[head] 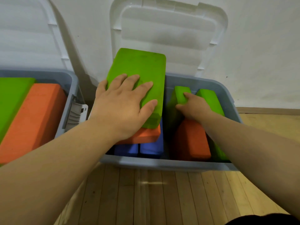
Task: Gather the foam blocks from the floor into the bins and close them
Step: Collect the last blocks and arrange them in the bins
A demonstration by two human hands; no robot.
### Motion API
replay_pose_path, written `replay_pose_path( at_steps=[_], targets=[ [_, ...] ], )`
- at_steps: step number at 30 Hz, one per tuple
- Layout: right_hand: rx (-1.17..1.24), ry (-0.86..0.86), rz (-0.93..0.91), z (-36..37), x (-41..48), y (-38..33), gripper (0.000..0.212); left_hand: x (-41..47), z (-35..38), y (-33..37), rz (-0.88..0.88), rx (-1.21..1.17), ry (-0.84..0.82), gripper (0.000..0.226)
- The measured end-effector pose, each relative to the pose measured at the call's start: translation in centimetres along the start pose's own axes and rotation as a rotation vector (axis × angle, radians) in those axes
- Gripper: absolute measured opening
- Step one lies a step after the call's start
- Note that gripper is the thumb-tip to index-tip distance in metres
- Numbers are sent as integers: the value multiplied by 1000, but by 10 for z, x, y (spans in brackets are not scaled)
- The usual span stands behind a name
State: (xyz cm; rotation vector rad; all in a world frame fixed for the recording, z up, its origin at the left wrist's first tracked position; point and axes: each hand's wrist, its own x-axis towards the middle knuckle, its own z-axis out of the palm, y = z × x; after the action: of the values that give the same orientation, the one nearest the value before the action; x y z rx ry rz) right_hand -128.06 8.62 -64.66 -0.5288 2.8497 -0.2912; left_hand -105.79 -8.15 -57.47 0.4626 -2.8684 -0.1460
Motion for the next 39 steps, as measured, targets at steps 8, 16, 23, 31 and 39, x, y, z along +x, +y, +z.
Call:
replay_pose_path(
  at_steps=[8, 16, 23, 31, 39],
  targets=[
    [121, 160, -55, -67, -10, -15, 71, 3, 2, 3, 13, 23, 18, 71],
    [-166, 84, 4, -6, -13, 29, 73, 2, -3, 5, -4, -10, -17, 74],
    [-231, -42, 52, 11, -3, 52, 82, -1, -13, 5, -52, -44, -68, 78],
    [483, 7, -120, -34, -38, 0, 55, -2, -22, 1, -320, -178, -157, 98],
    [1215, -387, -403, -50, -75, -48, 93, -6, -9, 4, -241, -589, -51, 113]
  ],
)
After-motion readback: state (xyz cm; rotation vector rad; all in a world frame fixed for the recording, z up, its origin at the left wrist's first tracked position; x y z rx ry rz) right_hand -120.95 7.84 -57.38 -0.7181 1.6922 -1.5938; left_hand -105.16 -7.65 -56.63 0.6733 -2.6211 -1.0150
